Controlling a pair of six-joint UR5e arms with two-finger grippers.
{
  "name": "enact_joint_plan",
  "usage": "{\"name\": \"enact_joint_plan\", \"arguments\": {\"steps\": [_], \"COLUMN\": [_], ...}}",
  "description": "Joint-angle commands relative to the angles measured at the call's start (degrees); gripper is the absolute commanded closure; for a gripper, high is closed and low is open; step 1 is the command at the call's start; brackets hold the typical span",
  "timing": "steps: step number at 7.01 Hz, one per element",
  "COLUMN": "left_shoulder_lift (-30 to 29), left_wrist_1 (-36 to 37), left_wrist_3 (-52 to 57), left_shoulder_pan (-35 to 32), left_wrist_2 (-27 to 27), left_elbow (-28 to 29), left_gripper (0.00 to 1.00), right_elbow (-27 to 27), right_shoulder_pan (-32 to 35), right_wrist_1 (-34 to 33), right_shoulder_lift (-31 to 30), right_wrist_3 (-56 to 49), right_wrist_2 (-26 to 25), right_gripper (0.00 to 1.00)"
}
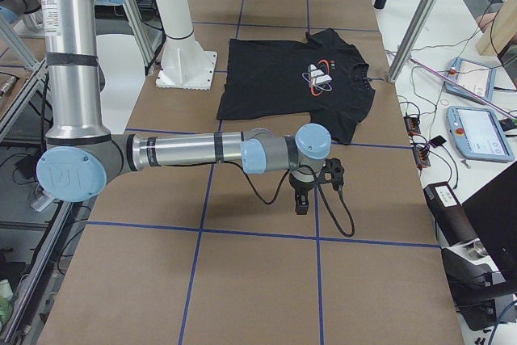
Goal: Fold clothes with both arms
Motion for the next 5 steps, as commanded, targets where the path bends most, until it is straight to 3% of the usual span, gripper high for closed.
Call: {"name": "enact_joint_plan", "arguments": {"steps": [1,5], "left_shoulder_lift": [0.31,0.57], "left_wrist_1": [-0.01,-0.45], "left_wrist_3": [-0.26,-0.53], "left_shoulder_pan": [0.05,0.05], "left_wrist_2": [0.01,-0.17], "left_elbow": [-0.29,-0.29], "left_gripper": [0.00,0.00], "right_elbow": [0.40,-0.38], "right_shoulder_pan": [0.17,-0.27], "right_wrist_1": [0.51,0.52], "right_shoulder_lift": [-0.26,-0.18], "right_wrist_3": [0.06,0.15], "right_wrist_2": [-2.13,-2.15], "right_gripper": [0.00,0.00]}}
